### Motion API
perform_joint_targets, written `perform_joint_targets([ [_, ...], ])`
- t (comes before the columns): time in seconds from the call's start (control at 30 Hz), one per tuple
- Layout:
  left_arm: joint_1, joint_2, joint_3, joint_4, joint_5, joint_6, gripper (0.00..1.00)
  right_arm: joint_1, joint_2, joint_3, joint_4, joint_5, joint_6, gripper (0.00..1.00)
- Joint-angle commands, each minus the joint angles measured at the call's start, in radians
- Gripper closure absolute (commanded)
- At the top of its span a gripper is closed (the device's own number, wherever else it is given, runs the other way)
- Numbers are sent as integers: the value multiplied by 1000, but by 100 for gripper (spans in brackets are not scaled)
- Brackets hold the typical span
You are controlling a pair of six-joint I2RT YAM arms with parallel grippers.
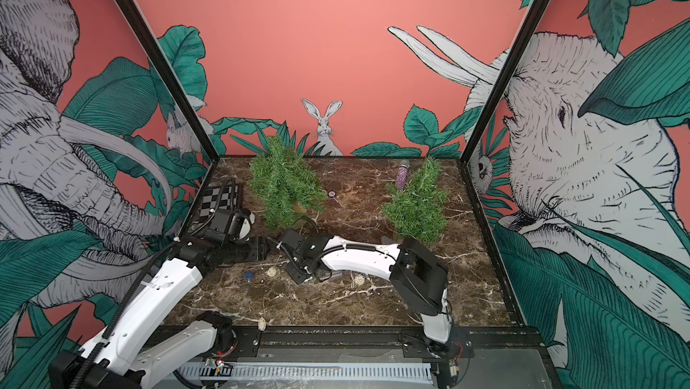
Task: Wrap string light around the christmas tree
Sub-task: Wrap the light string around the Christmas tree.
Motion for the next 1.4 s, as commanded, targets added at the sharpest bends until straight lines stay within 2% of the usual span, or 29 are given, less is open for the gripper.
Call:
perform_joint_targets([
  [0.0, -51, 9, -57, 18, -22, -74, 28, -31, -29, -34, 24, 20, 20, 88],
  [0.23, -133, 7, -150, 58, -21, -143, 30, -34, -34, -58, 44, 33, 29, 88],
  [0.4, -200, 38, -164, 102, -8, -174, 33, -34, -29, -70, 64, 24, 46, 87],
  [0.6, -204, 75, -183, 227, -32, -150, 40, -34, -33, -107, 82, 20, 57, 87],
  [0.73, -202, 82, -189, 290, -68, -137, 41, -34, -57, -135, 85, 29, 60, 87],
  [0.9, -202, 115, -265, 509, -41, -138, 42, -34, -59, -153, 108, 5, 78, 87],
  [1.03, -200, 168, -274, 553, -51, -135, 44, -34, -63, -161, 126, 0, 90, 87],
  [1.27, -199, 253, -271, 653, -74, -154, 55, -34, -57, -174, 147, -17, 103, 87],
  [1.37, -199, 290, -274, 691, -90, -164, 63, -33, -66, -187, 157, -16, 109, 87],
])
